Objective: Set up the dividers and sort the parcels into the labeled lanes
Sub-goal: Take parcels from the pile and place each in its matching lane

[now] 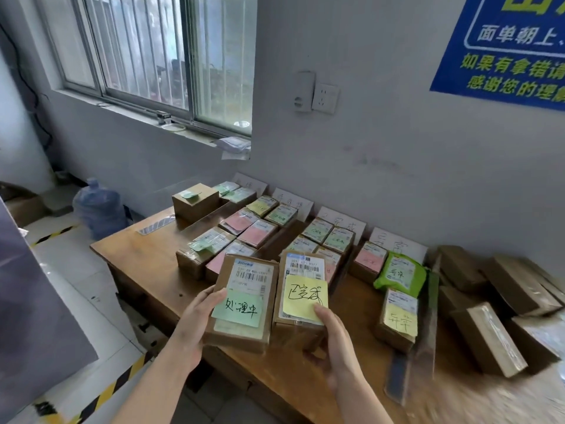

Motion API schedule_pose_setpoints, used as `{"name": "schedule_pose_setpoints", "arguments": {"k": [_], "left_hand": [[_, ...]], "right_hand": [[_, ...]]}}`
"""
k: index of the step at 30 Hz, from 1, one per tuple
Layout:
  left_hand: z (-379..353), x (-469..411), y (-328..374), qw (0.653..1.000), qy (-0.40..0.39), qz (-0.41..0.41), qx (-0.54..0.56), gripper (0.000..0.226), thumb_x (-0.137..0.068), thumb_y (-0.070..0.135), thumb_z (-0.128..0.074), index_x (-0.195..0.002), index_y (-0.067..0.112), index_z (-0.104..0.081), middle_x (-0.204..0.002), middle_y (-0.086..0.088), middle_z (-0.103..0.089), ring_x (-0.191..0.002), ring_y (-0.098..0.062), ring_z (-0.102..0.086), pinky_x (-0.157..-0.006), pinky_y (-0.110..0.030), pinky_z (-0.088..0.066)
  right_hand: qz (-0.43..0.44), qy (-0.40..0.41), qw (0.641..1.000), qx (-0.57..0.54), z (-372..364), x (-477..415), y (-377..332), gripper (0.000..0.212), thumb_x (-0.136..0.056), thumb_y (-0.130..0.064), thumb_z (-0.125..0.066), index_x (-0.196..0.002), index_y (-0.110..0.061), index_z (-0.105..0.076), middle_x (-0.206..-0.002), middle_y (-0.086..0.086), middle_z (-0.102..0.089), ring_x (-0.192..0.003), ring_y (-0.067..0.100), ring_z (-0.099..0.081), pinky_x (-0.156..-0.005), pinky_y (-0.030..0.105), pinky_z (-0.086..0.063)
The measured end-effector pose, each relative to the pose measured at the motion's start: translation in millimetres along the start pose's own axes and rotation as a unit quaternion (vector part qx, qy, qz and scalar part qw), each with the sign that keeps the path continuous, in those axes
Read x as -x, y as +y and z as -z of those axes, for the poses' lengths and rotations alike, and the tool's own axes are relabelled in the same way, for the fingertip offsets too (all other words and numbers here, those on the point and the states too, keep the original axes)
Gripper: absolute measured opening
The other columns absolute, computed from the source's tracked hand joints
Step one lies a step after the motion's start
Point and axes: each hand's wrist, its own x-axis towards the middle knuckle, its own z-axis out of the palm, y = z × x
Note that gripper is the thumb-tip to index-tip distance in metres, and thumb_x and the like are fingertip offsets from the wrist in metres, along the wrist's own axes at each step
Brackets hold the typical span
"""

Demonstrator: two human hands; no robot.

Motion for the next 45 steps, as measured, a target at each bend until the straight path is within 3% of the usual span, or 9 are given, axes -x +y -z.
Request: {"name": "schedule_pose_setpoints", "arguments": {"k": [5,10,17,20,28,34,39,45], "left_hand": [[12.9,-49.1,7.4,1.000,-0.003,0.010,-0.007,0.037,-0.087,0.038,-0.064,-0.120,0.021,-0.064,-0.104,-0.014,-0.074,-0.099,-0.038,-0.069,-0.089,-0.051,-0.054],[13.3,-92.3,25.9,1.000,-0.022,0.020,-0.003,0.029,-0.091,0.034,-0.061,-0.118,0.021,-0.064,-0.101,-0.014,-0.075,-0.098,-0.037,-0.069,-0.084,-0.046,-0.053],[4.7,-134.3,48.6,0.998,-0.059,0.030,0.012,0.047,-0.079,0.037,-0.067,-0.122,0.019,-0.062,-0.107,-0.015,-0.073,-0.102,-0.038,-0.068,-0.091,-0.052,-0.052],[-0.5,-147.3,53.9,0.996,-0.085,0.035,0.008,0.044,-0.079,0.036,-0.066,-0.119,0.019,-0.063,-0.105,-0.014,-0.074,-0.101,-0.037,-0.069,-0.084,-0.048,-0.055],[0.8,-173.2,55.0,0.986,-0.154,0.066,-0.014,0.047,-0.076,0.037,-0.068,-0.118,0.016,-0.062,-0.103,-0.015,-0.074,-0.095,-0.035,-0.072,-0.074,-0.043,-0.056],[8.4,-187.3,59.0,0.979,-0.180,0.087,-0.035,0.047,-0.075,0.036,-0.071,-0.118,0.017,-0.063,-0.103,-0.013,-0.075,-0.093,-0.033,-0.073,-0.069,-0.039,-0.056],[14.8,-193.1,62.1,0.973,-0.205,0.101,-0.036,0.036,-0.084,0.028,-0.067,-0.118,0.016,-0.062,-0.101,-0.013,-0.075,-0.089,-0.032,-0.074,-0.060,-0.034,-0.057],[23.9,-202.4,63.6,0.967,-0.224,0.111,-0.046,0.040,-0.080,0.030,-0.070,-0.118,0.019,-0.063,-0.101,-0.012,-0.076,-0.091,-0.032,-0.073,-0.066,-0.037,-0.056]], "right_hand": [[-0.022,0.018,0.999,-0.029,-27.4,-35.1,1.7,0.047,-0.083,-0.044,-0.070,-0.125,-0.026,-0.058,-0.114,0.005,-0.069,-0.109,0.028,-0.060,-0.096,0.050,-0.050],[-0.036,0.063,0.996,-0.054,-45.7,-65.8,0.9,0.046,-0.085,-0.041,-0.070,-0.126,-0.023,-0.057,-0.112,0.006,-0.067,-0.108,0.027,-0.059,-0.081,0.041,-0.050],[-0.053,0.165,0.981,-0.083,-54.0,-92.8,19.2,0.056,-0.081,-0.043,-0.074,-0.129,-0.022,-0.054,-0.118,0.007,-0.064,-0.111,0.029,-0.055,-0.102,0.054,-0.044],[-0.048,0.205,0.973,-0.092,-58.6,-98.3,22.6,0.055,-0.083,-0.042,-0.072,-0.131,-0.020,-0.054,-0.125,0.009,-0.061,-0.120,0.031,-0.051,-0.106,0.056,-0.039],[-0.022,0.299,0.946,-0.122,-74.4,-102.1,30.9,0.054,-0.087,-0.037,-0.070,-0.133,-0.014,-0.054,-0.122,0.013,-0.062,-0.114,0.030,-0.057,-0.101,0.047,-0.048],[-0.042,0.327,0.936,-0.121,-80.3,-113.8,41.2,0.065,-0.084,-0.041,-0.072,-0.139,-0.014,-0.051,-0.129,0.015,-0.060,-0.118,0.033,-0.056,-0.103,0.051,-0.047],[-0.050,0.347,0.933,-0.079,-76.5,-123.9,43.7,0.058,-0.090,-0.038,-0.066,-0.138,-0.009,-0.053,-0.127,0.017,-0.062,-0.119,0.034,-0.056,-0.106,0.049,-0.043],[-0.015,0.395,0.911,0.121,-88.4,-124.0,36.1,0.054,-0.099,-0.042,-0.049,-0.142,-0.009,-0.048,-0.133,0.015,-0.059,-0.122,0.033,-0.054,-0.103,0.047,-0.045]]}}
